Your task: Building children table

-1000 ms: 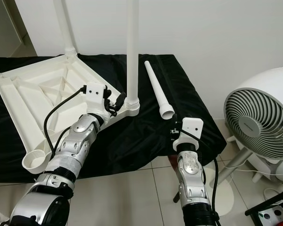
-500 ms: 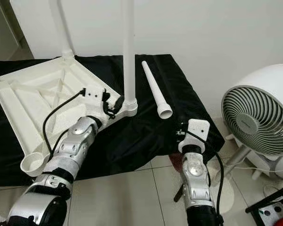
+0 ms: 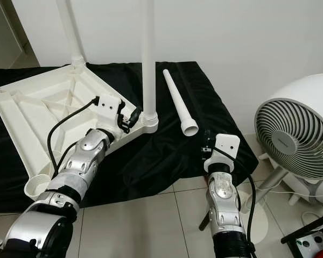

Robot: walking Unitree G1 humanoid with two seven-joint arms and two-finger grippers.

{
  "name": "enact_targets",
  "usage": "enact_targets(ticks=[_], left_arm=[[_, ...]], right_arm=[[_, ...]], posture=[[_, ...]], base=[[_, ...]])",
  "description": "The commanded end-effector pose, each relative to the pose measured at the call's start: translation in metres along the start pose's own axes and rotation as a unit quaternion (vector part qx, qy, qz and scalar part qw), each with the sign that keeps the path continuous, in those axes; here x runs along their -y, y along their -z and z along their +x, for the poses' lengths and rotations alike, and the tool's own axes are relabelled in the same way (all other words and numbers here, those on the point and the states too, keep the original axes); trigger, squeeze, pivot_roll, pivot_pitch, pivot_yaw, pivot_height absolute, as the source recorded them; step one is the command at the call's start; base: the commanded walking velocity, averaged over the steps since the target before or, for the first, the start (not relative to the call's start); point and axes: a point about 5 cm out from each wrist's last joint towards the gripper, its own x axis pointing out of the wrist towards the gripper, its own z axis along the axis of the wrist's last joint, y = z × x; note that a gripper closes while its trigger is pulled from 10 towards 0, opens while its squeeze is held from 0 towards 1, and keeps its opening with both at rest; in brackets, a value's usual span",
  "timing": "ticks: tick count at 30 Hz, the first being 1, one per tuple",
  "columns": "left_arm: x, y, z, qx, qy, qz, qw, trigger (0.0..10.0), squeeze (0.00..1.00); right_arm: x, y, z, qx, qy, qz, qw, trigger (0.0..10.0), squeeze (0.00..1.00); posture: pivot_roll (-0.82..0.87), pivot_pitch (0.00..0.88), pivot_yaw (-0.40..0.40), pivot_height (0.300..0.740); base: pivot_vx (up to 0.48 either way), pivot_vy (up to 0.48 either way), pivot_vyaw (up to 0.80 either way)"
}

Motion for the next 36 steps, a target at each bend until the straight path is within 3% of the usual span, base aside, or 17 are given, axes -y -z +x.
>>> enact_targets(ticks=[1,5,12,23,24,27,36], left_arm=[[0.000,0.016,-0.009,-0.026,0.018,0.002,0.999,10.0,0.00],[-0.002,0.020,-0.012,-0.035,0.016,0.012,0.999,10.0,0.00],[-0.003,0.019,-0.010,-0.047,-0.003,-0.013,0.999,10.0,0.00],[0.003,0.012,-0.010,-0.020,0.027,-0.005,0.999,10.0,0.00],[0.007,0.011,-0.010,-0.017,0.044,-0.017,0.999,10.0,0.00],[0.023,0.010,-0.013,-0.008,0.105,-0.003,0.994,10.0,0.00],[0.042,0.008,-0.015,-0.003,0.168,0.006,0.986,10.0,0.00]], right_arm=[[0.001,0.003,-0.003,-0.005,0.000,0.010,1.000,10.0,0.00],[-0.001,0.007,-0.003,-0.009,-0.003,0.004,1.000,10.0,0.00],[-0.004,0.008,0.001,-0.018,-0.012,0.012,1.000,10.0,0.00],[0.006,0.006,0.008,-0.014,-0.005,0.002,1.000,10.0,0.00],[0.006,0.006,0.007,-0.012,-0.008,0.007,1.000,10.0,1.00],[0.009,0.007,0.008,-0.010,-0.010,0.014,1.000,10.0,1.00],[0.021,0.008,0.021,-0.014,-0.019,0.002,1.000,10.0,1.00]], posture=[[-0.09,0.000,0.016,0.740],[-0.08,0.000,0.009,0.740],[-0.06,0.000,-0.009,0.740],[-0.07,0.000,0.014,0.740],[-0.07,0.000,0.013,0.740],[-0.07,0.000,0.005,0.740],[-0.06,0.000,-0.018,0.740]], base=[[0.000,0.000,0.00],[0.000,0.000,0.00],[0.000,0.000,0.00],[0.000,0.000,0.00],[0.000,0.000,0.00],[0.000,0.000,0.00],[0.000,0.000,0.00]])
